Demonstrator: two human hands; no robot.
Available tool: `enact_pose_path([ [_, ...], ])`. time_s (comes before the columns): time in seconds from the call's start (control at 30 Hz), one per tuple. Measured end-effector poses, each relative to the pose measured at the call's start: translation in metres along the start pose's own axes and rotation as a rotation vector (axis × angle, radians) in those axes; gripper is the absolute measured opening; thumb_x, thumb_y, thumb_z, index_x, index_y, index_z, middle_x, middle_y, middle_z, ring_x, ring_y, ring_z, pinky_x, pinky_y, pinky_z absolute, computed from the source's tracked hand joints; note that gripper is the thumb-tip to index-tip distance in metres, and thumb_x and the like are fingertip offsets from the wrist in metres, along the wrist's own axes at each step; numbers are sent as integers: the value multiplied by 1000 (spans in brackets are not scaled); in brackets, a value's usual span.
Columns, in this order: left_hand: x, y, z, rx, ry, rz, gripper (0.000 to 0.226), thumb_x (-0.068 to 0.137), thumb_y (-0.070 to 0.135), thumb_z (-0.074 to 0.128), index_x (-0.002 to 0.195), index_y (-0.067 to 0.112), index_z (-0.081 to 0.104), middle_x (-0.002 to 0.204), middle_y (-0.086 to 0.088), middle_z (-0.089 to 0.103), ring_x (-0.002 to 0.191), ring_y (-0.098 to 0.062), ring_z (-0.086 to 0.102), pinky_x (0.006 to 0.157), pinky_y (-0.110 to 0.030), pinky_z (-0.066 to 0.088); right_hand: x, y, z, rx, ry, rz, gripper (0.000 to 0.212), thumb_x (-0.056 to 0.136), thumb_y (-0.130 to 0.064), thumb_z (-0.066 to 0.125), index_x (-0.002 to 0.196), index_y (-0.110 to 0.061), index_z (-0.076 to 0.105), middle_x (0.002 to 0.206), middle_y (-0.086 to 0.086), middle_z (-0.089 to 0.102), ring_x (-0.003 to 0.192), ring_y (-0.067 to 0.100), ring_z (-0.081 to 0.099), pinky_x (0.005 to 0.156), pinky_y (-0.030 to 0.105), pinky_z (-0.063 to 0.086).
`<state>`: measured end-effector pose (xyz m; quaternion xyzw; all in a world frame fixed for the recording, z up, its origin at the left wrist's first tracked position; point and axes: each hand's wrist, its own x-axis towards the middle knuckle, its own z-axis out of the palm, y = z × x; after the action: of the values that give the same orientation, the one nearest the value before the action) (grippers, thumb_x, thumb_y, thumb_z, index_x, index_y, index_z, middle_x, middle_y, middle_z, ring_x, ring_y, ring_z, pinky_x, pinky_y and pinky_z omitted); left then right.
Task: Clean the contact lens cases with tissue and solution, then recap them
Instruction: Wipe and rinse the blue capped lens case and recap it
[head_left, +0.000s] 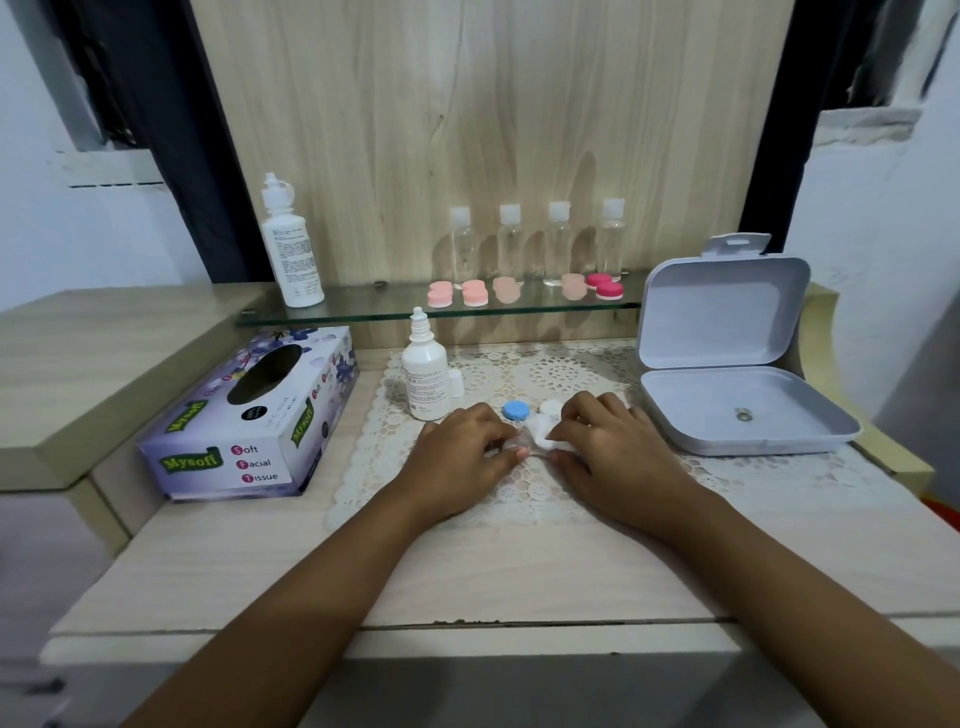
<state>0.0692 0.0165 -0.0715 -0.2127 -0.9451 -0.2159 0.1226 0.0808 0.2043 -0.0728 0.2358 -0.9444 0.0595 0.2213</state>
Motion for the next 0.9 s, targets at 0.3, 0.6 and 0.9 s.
enact_pose_path([
  [0.3, 0, 0, -1, 1, -4, 12, 27, 90, 39, 55, 107, 23, 68, 98, 6, 57, 92, -12, 53, 82, -34, 43, -1, 6, 8, 248, 44, 30, 42, 79, -51, 40, 93, -26, 70, 103, 3, 57, 85, 27, 54, 68, 40, 45],
  [0.6, -2, 1, -2, -16, 10, 11, 28, 90, 40, 55, 107, 22, 69, 97, 5, 59, 92, -13, 54, 83, -35, 43, -3, 1, 7, 4, 75, 14, 30, 79, -37, 50, 91, -17, 68, 93, 4, 58, 80, 27, 57, 60, 34, 39],
  [0.9, -1, 1, -1, -12, 8, 13, 24, 90, 37, 56, 103, 22, 69, 89, 9, 52, 91, -13, 52, 83, -35, 42, -4, 6, 11, 251, 55, 36, 24, 81, -41, 50, 97, -31, 65, 112, 0, 56, 95, 27, 53, 73, 37, 39],
])
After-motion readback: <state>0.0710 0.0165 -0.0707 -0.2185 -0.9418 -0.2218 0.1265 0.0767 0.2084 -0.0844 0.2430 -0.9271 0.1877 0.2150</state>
